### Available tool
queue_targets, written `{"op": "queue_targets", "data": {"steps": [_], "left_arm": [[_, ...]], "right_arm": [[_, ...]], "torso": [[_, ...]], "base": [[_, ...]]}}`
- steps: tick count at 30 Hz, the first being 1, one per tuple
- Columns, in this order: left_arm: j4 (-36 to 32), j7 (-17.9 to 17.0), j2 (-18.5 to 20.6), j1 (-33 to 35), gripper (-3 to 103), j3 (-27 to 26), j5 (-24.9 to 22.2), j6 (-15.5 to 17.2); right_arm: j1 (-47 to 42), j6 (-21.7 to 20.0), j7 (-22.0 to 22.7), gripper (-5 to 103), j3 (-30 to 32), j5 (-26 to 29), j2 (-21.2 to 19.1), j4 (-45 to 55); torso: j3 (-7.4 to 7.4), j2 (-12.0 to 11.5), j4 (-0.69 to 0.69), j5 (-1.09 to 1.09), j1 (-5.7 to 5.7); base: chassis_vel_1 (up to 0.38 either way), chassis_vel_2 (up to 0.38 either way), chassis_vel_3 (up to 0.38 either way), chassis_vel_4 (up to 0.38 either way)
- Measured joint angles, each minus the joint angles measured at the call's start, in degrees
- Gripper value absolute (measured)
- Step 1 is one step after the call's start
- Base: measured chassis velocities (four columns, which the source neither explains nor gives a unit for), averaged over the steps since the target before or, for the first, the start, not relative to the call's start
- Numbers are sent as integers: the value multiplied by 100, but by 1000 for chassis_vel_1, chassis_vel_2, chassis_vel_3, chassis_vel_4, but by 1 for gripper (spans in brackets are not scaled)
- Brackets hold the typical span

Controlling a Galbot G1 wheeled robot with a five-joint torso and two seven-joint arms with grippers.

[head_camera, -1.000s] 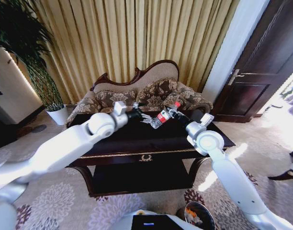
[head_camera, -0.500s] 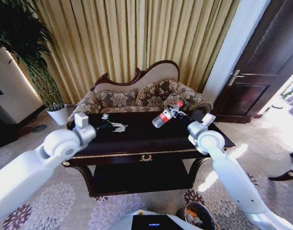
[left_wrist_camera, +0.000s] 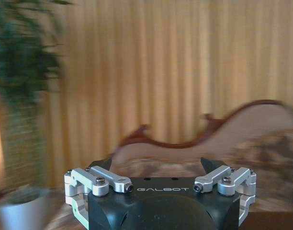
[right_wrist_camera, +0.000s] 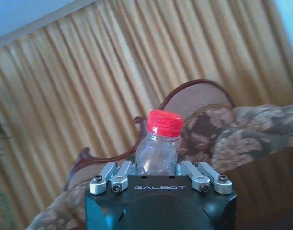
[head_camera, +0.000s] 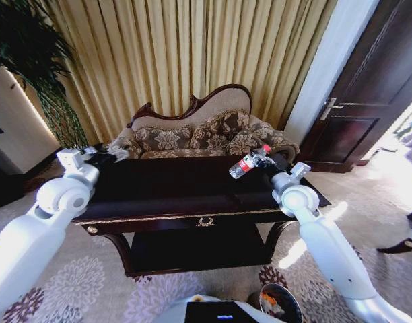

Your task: Move to the front of the table and place the trash on the table into the trash bin.

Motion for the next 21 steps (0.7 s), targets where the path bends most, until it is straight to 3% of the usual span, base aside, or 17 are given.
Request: {"op": "queue_targets", "data": {"steps": [2, 4, 6, 8, 12, 21], "left_arm": [[36, -67, -89, 168, 100, -198, 47, -8], [101, -187, -369, 595, 100, -805, 183, -8], [110, -186, -432, 704, 100, -962, 222, -5], [119, -83, -569, 1044, 100, -1383, 362, 6], [53, 227, -665, 1588, 100, -1923, 567, -10], [-157, 654, -600, 1999, 100, -2308, 680, -238]], "right_arm": [[-8, 33, 26, 33, 7, -101, 19, -53], [-12, 139, 95, 33, 24, -562, 87, -262], [-12, 176, 108, 33, 26, -753, 111, -348], [-37, 311, 120, 33, 41, -1386, 173, -585], [-111, 394, 201, 32, 145, -2006, 266, -758], [-197, 378, 306, 32, 297, -2110, 269, -711]], "torso": [[0, 0, 1, -1, 0], [0, 0, 2, -1, 0], [0, 0, 1, -3, 0], [0, 0, 2, 0, 0], [-1, 0, 2, -2, -1], [0, 0, -1, 1, 0]], "base": [[0, 0, 0, 0], [0, 0, 0, 0], [0, 0, 0, 0], [0, 0, 0, 0], [0, 0, 0, 0], [0, 0, 0, 0]]}}
